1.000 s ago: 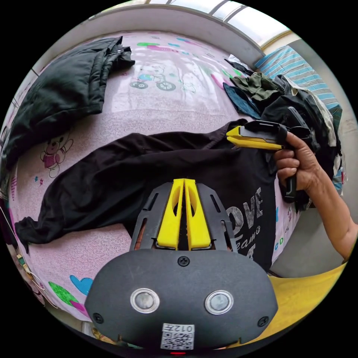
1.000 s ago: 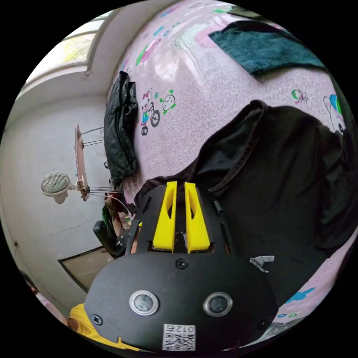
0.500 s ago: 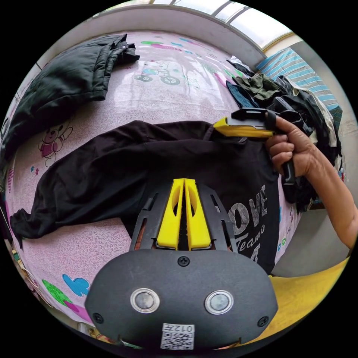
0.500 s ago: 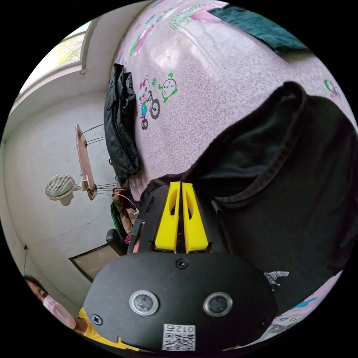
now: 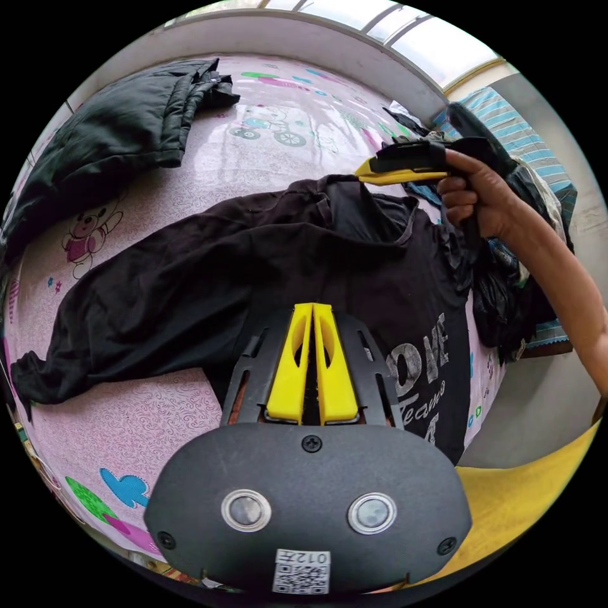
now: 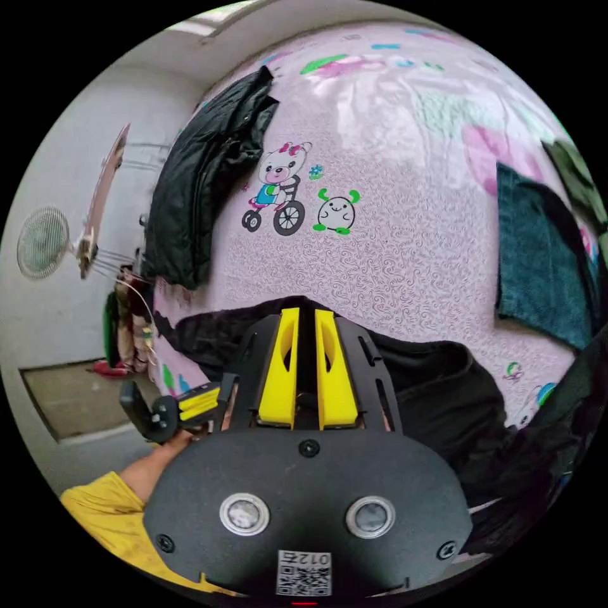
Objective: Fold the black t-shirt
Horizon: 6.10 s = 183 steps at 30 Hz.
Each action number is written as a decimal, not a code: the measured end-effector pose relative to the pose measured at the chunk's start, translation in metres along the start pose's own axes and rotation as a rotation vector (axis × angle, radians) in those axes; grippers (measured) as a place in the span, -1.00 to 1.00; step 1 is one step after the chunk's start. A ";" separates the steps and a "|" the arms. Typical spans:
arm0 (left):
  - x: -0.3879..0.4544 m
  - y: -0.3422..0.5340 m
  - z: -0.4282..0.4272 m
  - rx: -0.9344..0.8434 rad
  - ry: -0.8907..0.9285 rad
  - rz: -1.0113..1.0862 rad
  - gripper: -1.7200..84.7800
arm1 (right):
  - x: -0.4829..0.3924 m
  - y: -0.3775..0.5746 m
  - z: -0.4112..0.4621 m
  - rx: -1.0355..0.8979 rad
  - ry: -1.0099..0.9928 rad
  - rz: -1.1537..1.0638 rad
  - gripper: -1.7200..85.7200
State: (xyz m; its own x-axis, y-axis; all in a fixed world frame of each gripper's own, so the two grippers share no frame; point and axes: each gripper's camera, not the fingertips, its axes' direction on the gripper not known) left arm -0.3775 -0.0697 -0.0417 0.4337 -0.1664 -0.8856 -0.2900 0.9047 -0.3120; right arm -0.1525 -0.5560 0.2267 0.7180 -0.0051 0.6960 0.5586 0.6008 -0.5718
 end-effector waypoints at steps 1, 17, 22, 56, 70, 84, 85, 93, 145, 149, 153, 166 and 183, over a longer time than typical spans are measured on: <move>-0.001 -0.004 0.003 -0.010 0.000 0.003 -0.95 | -0.014 0.006 0.000 -0.003 -0.005 -0.059 -0.91; -0.087 -0.119 0.021 -0.070 -0.290 0.069 -0.94 | -0.054 -0.018 0.038 -0.114 -0.223 0.013 -0.93; -0.118 -0.131 0.015 0.011 -0.310 -0.100 -0.95 | -0.060 -0.038 0.022 0.007 -0.204 0.020 -0.93; -0.107 -0.269 0.065 -0.100 -0.298 0.137 -0.96 | -0.049 0.082 -0.011 -0.079 0.438 -0.268 -0.91; -0.166 -0.255 -0.009 0.156 -0.021 -0.094 -0.95 | -0.082 0.141 -0.065 0.194 0.323 -0.190 -0.95; -0.118 -0.258 0.044 0.037 0.010 0.058 -0.95 | -0.176 0.093 0.014 0.009 0.025 -0.351 -0.96; -0.121 -0.260 0.049 0.033 0.015 0.051 -0.95 | -0.178 0.094 0.015 0.008 0.024 -0.353 -0.96; -0.134 -0.259 0.072 -0.017 0.020 0.026 -0.95 | -0.196 0.097 0.013 -0.015 0.054 -0.361 -0.96; -0.007 0.018 0.117 0.003 0.157 -0.016 -0.95 | -0.144 0.769 -0.240 0.545 0.468 0.572 -0.83; 0.024 0.055 0.127 -0.070 0.151 0.032 -0.95 | -0.148 0.814 -0.228 0.551 0.370 0.625 -0.82; 0.051 0.070 0.122 -0.076 0.134 0.084 -0.95 | -0.146 0.849 -0.209 0.618 0.202 0.718 -0.80; 0.089 0.122 0.108 -0.082 0.141 0.127 -0.95 | -0.228 0.860 -0.252 0.741 0.290 0.524 -0.95; -0.022 0.210 0.066 -0.027 0.202 -0.089 -0.95 | -0.471 0.656 -0.274 0.212 0.651 -0.359 -0.96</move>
State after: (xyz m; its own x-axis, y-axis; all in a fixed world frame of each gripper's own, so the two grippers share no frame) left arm -0.3912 0.1496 -0.0651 0.2798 -0.3225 -0.9043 -0.2819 0.8728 -0.3985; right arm -0.0105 -0.3790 -0.5952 0.6441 -0.6580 0.3901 0.7589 0.6135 -0.2183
